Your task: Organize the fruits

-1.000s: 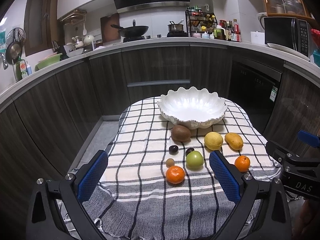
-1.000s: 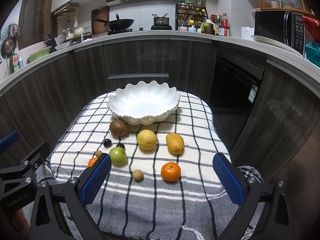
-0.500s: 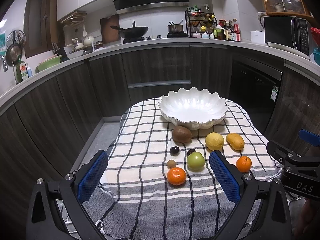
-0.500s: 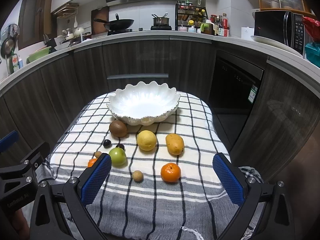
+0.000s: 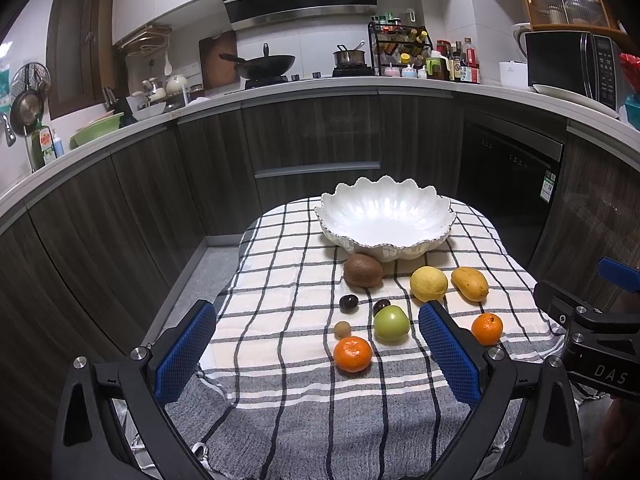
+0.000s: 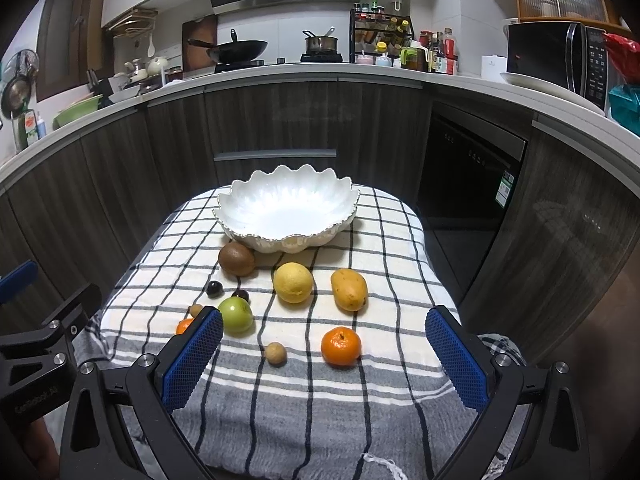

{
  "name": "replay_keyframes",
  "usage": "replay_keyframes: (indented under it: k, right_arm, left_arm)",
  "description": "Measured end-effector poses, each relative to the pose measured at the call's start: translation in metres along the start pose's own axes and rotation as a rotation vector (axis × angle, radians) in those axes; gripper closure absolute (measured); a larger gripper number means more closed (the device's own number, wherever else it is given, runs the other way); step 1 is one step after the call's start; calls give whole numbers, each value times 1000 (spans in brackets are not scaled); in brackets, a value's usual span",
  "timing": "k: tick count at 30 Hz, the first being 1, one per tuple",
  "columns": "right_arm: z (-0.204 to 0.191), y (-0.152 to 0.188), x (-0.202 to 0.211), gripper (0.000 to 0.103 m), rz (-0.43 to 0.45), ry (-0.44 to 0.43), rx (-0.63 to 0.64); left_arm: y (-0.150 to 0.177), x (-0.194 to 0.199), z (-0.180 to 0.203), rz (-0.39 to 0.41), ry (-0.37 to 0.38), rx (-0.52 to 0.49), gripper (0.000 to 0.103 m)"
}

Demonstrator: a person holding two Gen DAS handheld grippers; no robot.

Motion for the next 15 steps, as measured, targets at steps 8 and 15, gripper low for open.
replay_keyframes:
  k: [8, 15]
  right_arm:
    - [2, -2, 3, 1, 9, -1, -8]
    - [1, -2, 6, 1, 18, -1, -8]
  left_arm:
    - [-1, 2, 1, 8, -1, -6, 0]
    - [-1, 4, 1, 14, -2, -7, 0]
Point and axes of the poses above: each gripper's, at about its wrist camera, not at the fingertips, and x roughly against the way its jaws point, z to its right, y to its underside, the point moved 10 cm from there along -x, roughly the way its jaws point
